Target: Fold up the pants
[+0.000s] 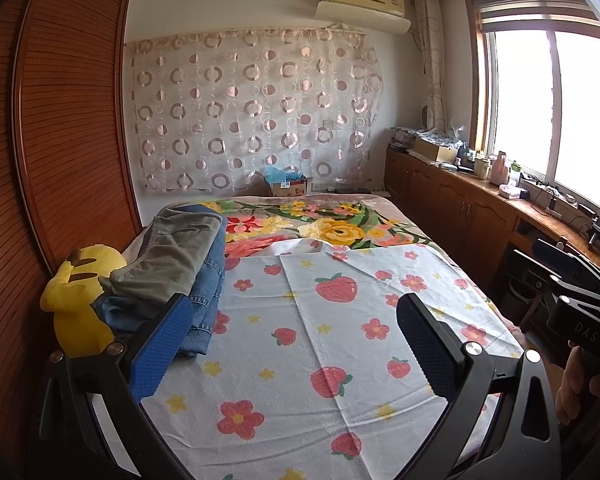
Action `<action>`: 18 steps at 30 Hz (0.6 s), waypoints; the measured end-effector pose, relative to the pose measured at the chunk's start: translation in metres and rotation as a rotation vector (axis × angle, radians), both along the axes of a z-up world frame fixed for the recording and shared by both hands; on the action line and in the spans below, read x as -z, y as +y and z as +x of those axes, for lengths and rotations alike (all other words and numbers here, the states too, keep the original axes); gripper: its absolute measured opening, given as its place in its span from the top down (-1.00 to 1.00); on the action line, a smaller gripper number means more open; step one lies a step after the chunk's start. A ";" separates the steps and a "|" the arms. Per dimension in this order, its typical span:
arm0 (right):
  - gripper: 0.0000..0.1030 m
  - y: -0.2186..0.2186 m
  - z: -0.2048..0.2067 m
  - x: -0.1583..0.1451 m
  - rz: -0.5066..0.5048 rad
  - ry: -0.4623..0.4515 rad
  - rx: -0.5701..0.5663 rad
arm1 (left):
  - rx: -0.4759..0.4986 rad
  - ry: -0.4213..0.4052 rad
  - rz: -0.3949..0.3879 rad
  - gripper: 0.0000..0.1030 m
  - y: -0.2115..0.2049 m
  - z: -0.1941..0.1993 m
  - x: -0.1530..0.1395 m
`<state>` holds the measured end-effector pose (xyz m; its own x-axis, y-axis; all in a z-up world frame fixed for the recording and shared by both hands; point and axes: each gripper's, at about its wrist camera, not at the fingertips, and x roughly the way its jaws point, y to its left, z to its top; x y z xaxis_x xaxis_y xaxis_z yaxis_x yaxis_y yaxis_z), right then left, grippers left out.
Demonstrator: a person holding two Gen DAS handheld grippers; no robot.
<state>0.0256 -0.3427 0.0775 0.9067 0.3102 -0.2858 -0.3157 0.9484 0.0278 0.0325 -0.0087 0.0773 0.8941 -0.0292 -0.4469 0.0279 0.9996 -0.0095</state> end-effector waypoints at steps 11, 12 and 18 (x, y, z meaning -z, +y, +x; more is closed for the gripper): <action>-0.48 0.001 -0.003 0.001 0.000 -0.002 0.001 | 0.000 0.000 0.001 -0.98 0.000 0.000 0.000; -0.48 0.000 -0.002 0.001 0.000 -0.002 0.001 | 0.000 0.000 0.001 -0.98 0.000 0.000 0.000; -0.48 0.001 -0.003 0.002 0.001 -0.004 0.001 | 0.001 0.000 0.001 -0.98 0.000 0.000 0.000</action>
<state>0.0228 -0.3420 0.0758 0.9082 0.3091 -0.2822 -0.3144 0.9489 0.0275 0.0323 -0.0088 0.0769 0.8941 -0.0293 -0.4469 0.0286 0.9996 -0.0081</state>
